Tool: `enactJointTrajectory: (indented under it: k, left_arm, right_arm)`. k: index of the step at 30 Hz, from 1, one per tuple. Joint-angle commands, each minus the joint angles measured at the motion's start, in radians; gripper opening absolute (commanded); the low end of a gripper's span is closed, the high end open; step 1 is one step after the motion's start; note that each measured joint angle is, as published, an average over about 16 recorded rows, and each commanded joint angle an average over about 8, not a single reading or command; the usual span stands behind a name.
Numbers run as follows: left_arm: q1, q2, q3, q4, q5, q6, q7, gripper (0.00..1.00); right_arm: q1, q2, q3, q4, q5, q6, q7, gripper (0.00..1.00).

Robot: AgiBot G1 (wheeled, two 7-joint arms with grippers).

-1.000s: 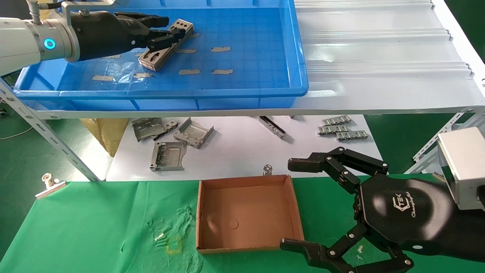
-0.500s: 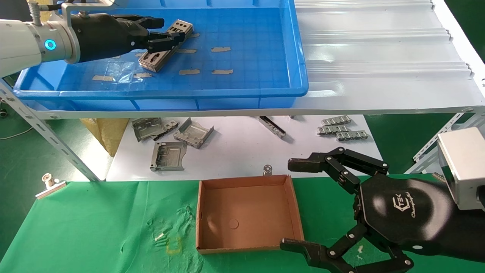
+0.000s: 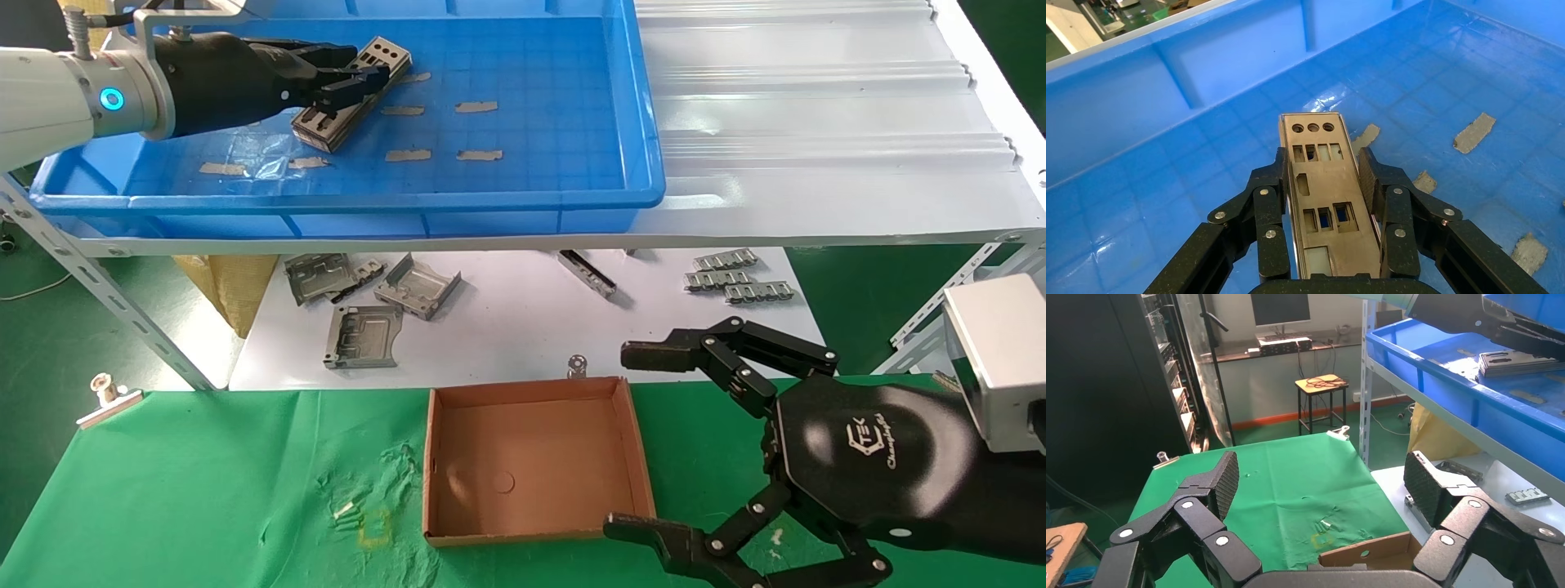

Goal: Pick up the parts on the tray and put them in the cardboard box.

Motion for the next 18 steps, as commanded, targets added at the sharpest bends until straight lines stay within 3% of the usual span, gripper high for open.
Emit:
enactJointTrajectory:
  k: [1,18]
  left_arm:
    - [0.001,0.000,0.000,-0.002,0.000,-0.001,-0.003,0.00]
    - [-0.006,-0.009,-0.013,-0.030,-0.019,0.028,0.026,0.00]
  right_arm:
    - [0.000,0.000,0.000,0.000,0.000,0.000,0.000,1.00]
    - [0.000,0.000,0.000,0.000,0.000,0.000,0.000,1.00]
